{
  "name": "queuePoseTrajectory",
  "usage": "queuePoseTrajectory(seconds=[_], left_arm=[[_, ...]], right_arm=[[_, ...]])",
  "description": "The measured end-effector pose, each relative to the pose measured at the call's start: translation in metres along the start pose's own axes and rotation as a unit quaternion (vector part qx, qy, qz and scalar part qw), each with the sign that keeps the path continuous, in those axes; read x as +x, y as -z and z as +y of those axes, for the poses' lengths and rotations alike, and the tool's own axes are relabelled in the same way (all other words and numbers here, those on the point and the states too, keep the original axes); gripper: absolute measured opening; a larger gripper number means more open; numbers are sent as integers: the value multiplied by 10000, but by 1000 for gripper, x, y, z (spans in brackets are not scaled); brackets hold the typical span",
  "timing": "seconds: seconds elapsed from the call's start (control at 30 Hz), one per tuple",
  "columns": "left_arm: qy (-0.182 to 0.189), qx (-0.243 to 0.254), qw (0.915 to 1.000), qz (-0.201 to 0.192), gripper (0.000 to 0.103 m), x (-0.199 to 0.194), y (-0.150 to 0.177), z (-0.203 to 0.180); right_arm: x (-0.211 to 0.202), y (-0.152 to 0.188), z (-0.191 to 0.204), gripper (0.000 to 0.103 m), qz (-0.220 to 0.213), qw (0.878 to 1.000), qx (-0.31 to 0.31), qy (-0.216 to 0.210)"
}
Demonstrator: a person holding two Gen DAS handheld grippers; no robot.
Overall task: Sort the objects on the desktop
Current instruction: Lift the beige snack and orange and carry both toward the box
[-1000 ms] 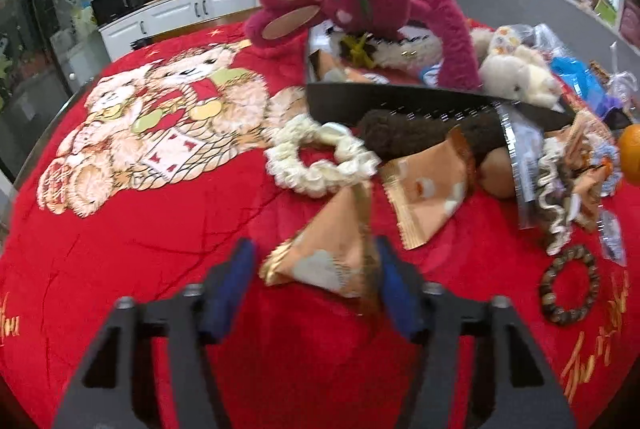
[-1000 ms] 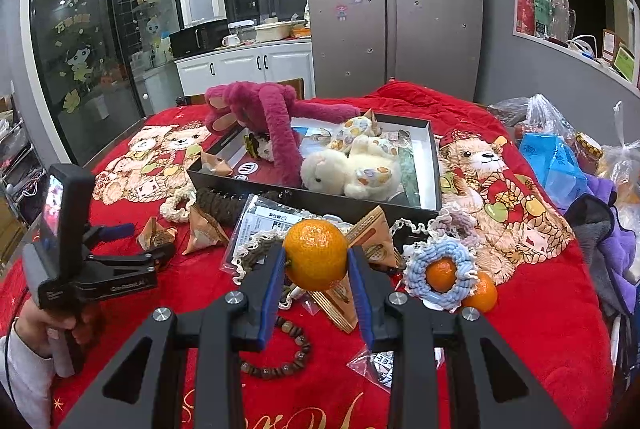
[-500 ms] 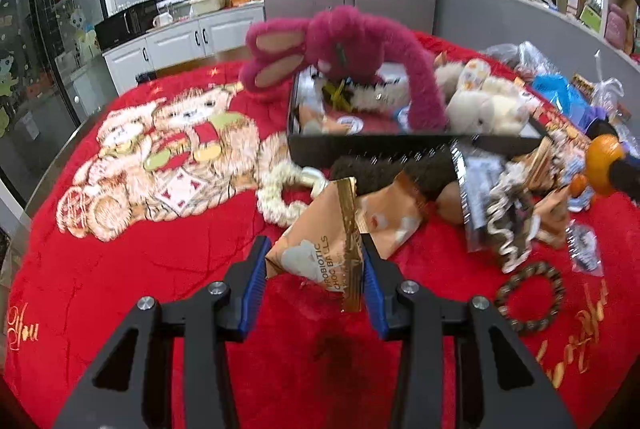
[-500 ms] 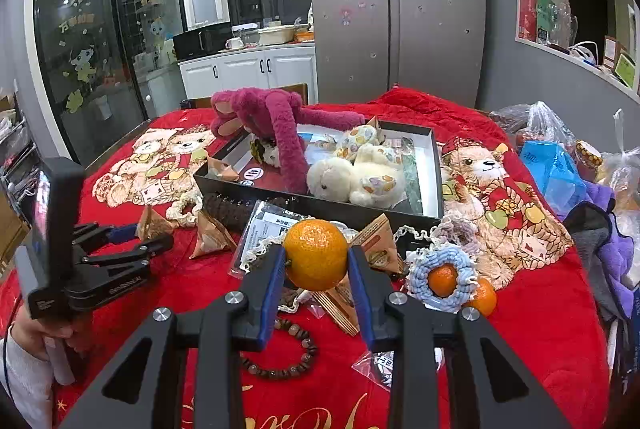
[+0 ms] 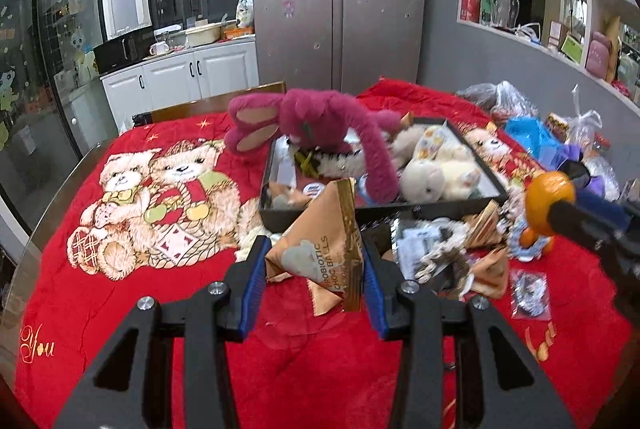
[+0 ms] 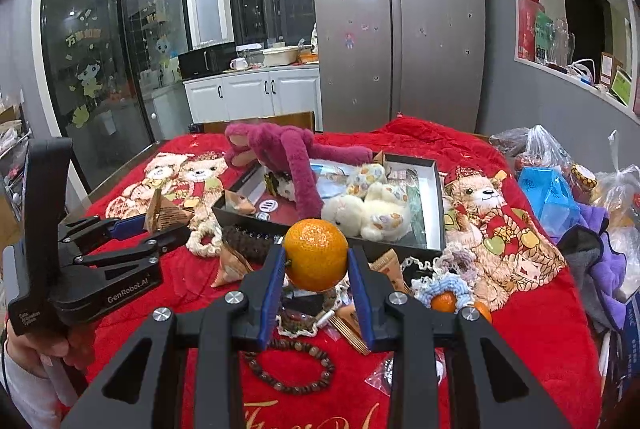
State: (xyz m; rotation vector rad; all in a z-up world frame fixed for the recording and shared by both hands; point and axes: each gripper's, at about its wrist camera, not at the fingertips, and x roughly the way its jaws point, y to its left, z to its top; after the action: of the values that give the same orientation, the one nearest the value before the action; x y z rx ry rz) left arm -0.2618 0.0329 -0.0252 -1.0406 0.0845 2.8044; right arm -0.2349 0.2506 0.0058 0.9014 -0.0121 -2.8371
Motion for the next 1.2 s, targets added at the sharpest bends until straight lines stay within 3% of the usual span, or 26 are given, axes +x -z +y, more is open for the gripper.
queuePoseTrajectory(seconds=[0.53,0.77,1.2], left_arm=[[20,51,10000,-62,44,-5,-21,-16],[109,54,9999,-45,44,7,-48,-22],[247,186,9995,88,44,78,-101,-34]], right_arm=[[-1,-18,4,33,-208,9998,32,69],[11,-33,-4,33,-177,9998,78,76],[59,-77,-20,33,22,9999,-65,123]])
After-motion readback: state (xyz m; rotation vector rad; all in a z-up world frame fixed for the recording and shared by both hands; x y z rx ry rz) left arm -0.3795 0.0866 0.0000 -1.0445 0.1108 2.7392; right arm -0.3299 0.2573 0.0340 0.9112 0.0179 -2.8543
